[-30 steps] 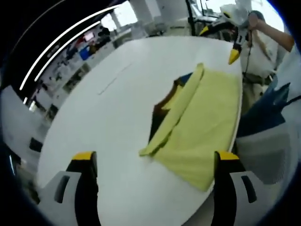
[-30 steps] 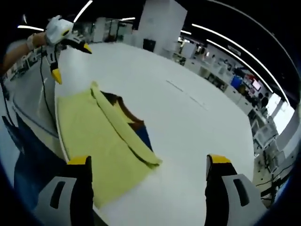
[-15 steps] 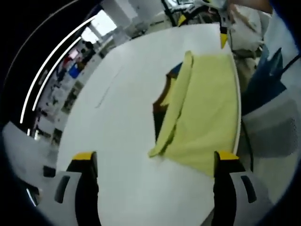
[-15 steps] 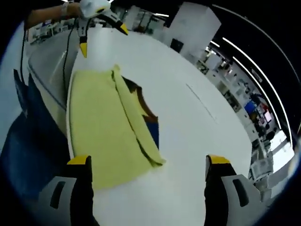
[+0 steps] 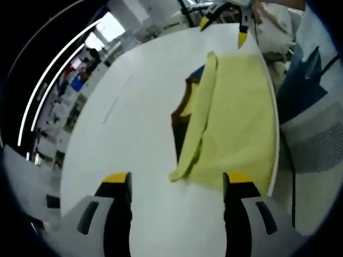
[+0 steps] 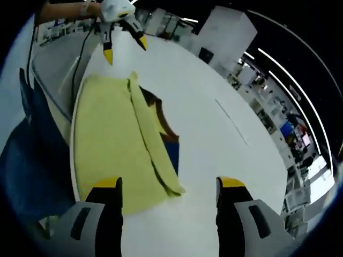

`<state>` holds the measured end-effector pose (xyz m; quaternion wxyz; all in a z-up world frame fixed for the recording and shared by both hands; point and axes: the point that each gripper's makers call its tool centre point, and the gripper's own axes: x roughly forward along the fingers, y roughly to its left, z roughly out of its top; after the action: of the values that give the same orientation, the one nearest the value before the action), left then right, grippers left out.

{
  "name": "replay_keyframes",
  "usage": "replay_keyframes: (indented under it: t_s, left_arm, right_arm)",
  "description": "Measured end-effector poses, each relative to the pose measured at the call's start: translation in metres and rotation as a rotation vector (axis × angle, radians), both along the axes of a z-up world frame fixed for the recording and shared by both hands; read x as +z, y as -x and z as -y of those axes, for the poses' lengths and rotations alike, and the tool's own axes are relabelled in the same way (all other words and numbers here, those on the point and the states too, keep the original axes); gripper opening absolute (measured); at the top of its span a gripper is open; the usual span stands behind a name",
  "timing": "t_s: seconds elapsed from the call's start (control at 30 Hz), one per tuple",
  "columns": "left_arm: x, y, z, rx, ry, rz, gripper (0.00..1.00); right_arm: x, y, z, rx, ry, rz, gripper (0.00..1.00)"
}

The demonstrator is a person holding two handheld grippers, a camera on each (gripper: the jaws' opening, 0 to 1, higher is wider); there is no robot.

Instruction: Fold the garment on the visible template until the final outline fits inside the template.

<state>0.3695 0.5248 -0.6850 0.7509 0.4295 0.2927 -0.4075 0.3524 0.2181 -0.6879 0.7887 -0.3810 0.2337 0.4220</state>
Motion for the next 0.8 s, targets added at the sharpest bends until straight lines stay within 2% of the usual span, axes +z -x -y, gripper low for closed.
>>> replay_keyframes:
  t_s: [0.17, 0.33, 0.43, 0.63, 0.8]
  left_arm:
    - [-0.013, -0.011, -0.007, -0.015, 0.005, -0.033, 0.43]
    - [-0.027, -0.014, -0.012, -0.039, -0.025, -0.076, 0.25]
    - [-0.032, -0.015, -0.006, -0.057, -0.022, -0.086, 0.24]
    - [-0.046, -0.015, -0.002, -0.078, -0.040, -0.144, 0.19]
    - [-0.051, -0.013, 0.000, -0.089, -0.050, -0.147, 0.16]
  right_arm:
    - [-0.007, -0.007, 0.001, 0.009, -0.001, -0.022, 0.51]
    - [-0.012, -0.011, 0.001, 0.007, -0.034, -0.060, 0.35]
    - [-0.018, -0.011, 0.001, 0.015, -0.026, -0.073, 0.29]
    - [-0.030, -0.013, 0.004, 0.033, 0.014, -0.103, 0.25]
    - [-0.038, -0.017, 0.006, 0.054, 0.039, -0.117, 0.25]
